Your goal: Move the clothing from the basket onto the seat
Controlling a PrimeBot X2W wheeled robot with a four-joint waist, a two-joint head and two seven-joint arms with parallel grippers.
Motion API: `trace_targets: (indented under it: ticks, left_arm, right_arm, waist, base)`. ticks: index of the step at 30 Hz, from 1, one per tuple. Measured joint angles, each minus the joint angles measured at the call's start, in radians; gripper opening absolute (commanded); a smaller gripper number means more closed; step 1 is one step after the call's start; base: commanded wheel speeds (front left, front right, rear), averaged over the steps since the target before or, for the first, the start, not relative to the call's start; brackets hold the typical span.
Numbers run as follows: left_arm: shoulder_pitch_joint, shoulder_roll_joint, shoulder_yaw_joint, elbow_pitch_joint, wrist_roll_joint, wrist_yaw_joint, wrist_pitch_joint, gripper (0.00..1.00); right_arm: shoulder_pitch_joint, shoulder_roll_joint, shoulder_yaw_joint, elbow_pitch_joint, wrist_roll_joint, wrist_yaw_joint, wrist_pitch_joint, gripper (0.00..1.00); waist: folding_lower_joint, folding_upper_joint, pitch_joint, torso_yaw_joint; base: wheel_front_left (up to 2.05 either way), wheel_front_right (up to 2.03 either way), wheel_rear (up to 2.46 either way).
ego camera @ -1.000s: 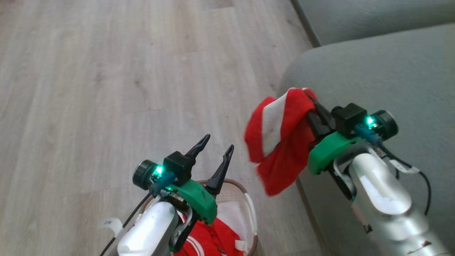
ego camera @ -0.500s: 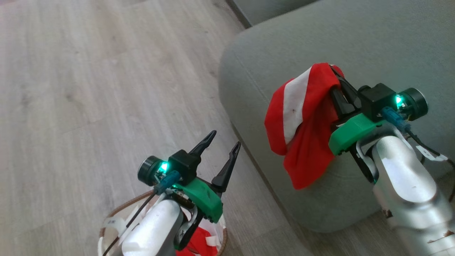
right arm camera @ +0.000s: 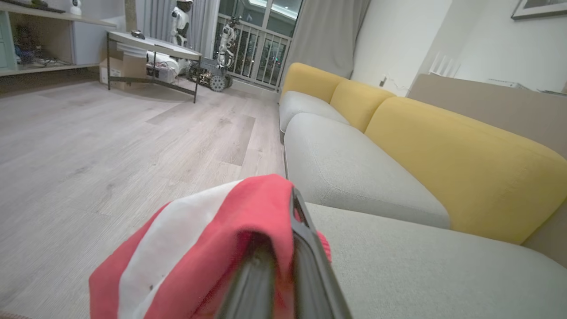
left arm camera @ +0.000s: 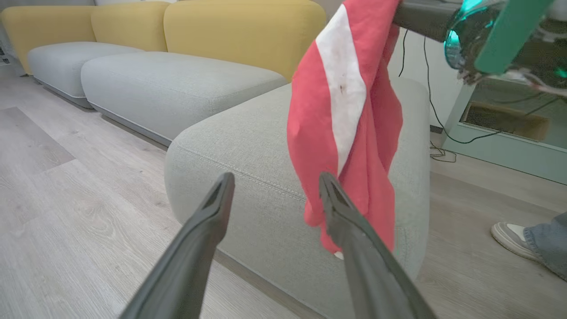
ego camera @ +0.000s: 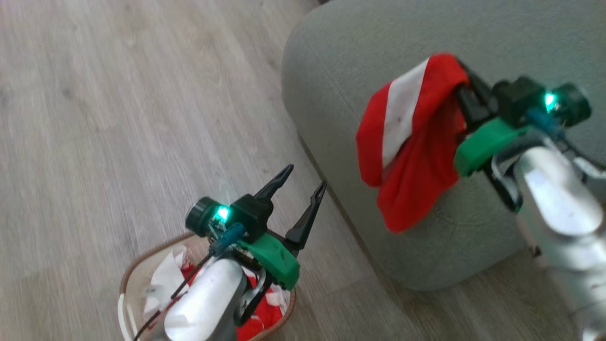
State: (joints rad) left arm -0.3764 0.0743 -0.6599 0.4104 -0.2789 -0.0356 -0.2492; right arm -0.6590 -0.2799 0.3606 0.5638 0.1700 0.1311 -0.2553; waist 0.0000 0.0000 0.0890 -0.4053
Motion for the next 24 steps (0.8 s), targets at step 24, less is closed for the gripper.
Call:
trace_targets:
  ticks: [24]
  left_arm:
    - [-0.239,0.091,-0.006,-0.161,0.122,-0.006,0.04,1.0]
  right_arm:
    - [-0.696,-0.228,-0.27,0.333,0.073,0.0,0.004,0.0]
  waist:
    - [0.0002,0.0,0.452,0.162]
  base:
    - [0.0,0.0,0.0]
